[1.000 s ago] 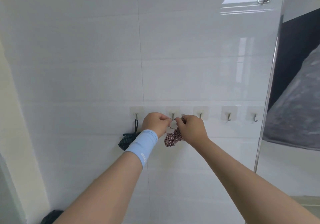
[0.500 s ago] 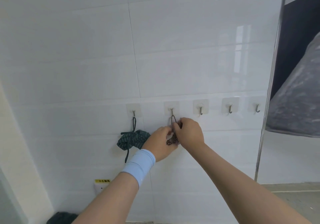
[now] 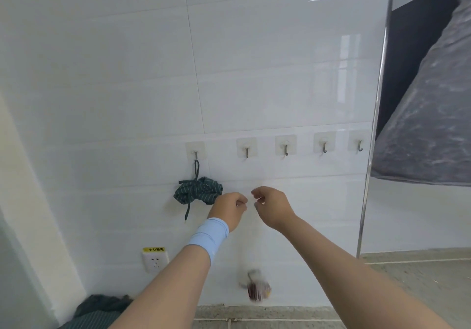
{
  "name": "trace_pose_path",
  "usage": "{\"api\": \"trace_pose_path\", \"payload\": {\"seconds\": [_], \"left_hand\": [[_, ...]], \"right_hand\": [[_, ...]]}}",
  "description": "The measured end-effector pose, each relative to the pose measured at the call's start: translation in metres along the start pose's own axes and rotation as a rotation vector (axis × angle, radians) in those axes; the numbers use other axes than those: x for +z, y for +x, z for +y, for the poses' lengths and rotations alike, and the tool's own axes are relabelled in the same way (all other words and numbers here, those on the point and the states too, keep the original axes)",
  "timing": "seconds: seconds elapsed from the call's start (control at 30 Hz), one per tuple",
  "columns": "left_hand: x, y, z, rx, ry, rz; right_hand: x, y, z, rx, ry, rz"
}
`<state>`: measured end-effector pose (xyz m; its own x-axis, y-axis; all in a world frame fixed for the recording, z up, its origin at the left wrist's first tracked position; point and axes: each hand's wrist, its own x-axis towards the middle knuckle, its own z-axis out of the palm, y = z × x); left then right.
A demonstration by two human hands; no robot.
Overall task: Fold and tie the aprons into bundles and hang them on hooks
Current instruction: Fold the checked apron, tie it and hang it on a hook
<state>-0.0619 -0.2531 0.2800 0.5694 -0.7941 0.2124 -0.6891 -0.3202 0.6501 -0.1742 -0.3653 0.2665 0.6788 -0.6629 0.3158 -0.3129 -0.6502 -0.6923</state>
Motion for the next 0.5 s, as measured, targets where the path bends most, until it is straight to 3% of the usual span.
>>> {"api": "trace_pose_path", "payload": {"seconds": [0.13,0.33,0.5], "left_hand": [[0.011,-0.019,-0.019,-0.096,0.018,-0.078],[0.078,-0.068,-0.087,-0.240,0.095,-0.386],[0.142,-0.092,-0.143,-0.348,0.114,-0.526]], "right_hand": [[0.016,-0.027,0.024,0.073,-0.015,-0.099],[0.086,-0.092,0.106,0.243,-0.151,-0.452],[0.142,-0.120,0.149,0.326,-0.194,-0.658]]}}
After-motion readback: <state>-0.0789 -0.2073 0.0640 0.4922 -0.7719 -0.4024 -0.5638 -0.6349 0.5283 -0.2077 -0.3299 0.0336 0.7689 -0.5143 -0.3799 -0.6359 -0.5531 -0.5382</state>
